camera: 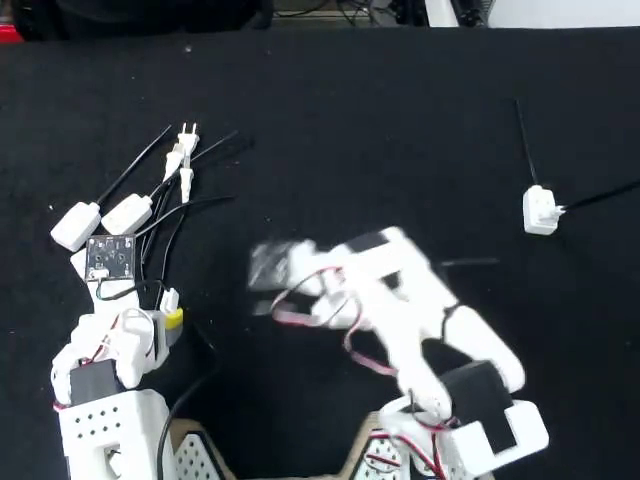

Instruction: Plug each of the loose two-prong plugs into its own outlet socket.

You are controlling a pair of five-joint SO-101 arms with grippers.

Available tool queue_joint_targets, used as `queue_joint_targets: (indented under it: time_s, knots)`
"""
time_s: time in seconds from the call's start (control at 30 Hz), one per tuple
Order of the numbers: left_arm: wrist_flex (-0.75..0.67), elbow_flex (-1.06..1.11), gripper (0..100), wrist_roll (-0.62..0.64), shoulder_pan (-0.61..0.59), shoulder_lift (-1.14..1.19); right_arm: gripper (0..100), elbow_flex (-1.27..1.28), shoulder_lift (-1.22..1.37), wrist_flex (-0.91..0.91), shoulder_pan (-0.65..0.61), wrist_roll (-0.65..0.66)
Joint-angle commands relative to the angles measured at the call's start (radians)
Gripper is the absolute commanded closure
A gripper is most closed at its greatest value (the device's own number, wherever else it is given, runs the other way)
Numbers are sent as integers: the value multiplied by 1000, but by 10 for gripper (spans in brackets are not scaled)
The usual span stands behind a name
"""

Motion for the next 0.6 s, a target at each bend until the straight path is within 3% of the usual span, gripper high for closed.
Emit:
queue_joint_targets:
  time_s: [0.0,0.17,0.27,0.57]
  knots:
    - [-15,-19,701,9,1,-8,988,-150,-25,23,229,-127]
    - [-15,-19,701,9,-1,-8,988,-361,8,109,485,-453]
    - [-15,-19,701,9,-5,-8,988,-498,90,169,597,-517]
    - [-17,-18,701,9,1,-8,987,-1003,522,359,647,-732]
